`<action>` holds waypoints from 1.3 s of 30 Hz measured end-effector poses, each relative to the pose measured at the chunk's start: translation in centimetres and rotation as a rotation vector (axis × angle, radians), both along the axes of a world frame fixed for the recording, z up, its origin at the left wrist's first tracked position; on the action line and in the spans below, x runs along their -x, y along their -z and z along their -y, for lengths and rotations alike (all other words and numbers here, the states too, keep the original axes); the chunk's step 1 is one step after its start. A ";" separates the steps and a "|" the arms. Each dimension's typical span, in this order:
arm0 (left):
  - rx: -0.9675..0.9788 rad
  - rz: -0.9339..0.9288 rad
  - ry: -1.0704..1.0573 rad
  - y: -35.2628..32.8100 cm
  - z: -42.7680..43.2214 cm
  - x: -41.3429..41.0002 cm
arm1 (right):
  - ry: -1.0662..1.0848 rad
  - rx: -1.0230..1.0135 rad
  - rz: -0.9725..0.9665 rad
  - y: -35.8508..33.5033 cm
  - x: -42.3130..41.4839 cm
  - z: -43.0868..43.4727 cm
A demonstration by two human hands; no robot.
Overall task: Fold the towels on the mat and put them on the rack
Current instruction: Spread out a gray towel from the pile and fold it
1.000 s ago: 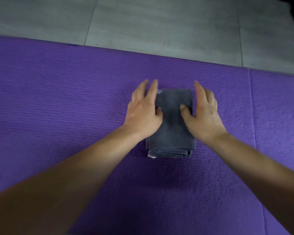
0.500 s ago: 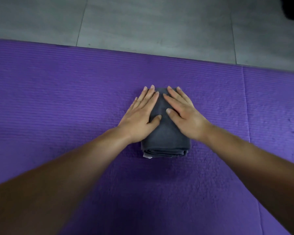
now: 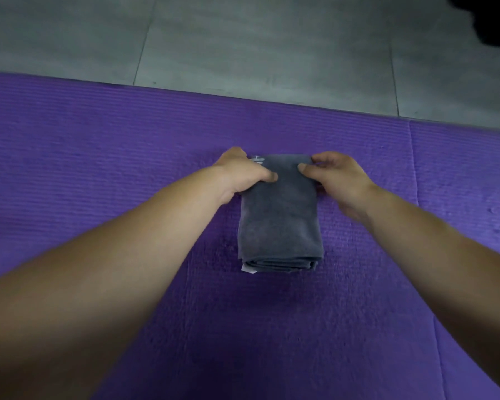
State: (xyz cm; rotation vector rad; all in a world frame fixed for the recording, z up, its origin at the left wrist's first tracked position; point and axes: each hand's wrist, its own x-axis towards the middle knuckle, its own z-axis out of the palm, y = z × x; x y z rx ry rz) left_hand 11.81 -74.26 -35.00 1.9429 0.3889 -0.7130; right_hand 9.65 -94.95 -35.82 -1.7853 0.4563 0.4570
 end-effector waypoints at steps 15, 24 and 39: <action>0.241 0.246 0.115 -4.6 -2.5 4.3 | -0.089 -0.161 0.015 -6.3 4.3 0.4; 0.562 0.348 0.082 -8.3 -2.2 4.5 | -0.183 -0.427 -0.049 -9.8 4.3 0.4; 0.286 0.530 0.266 -8.5 -3.4 4.4 | -0.265 -0.026 0.278 -10.4 3.4 -0.4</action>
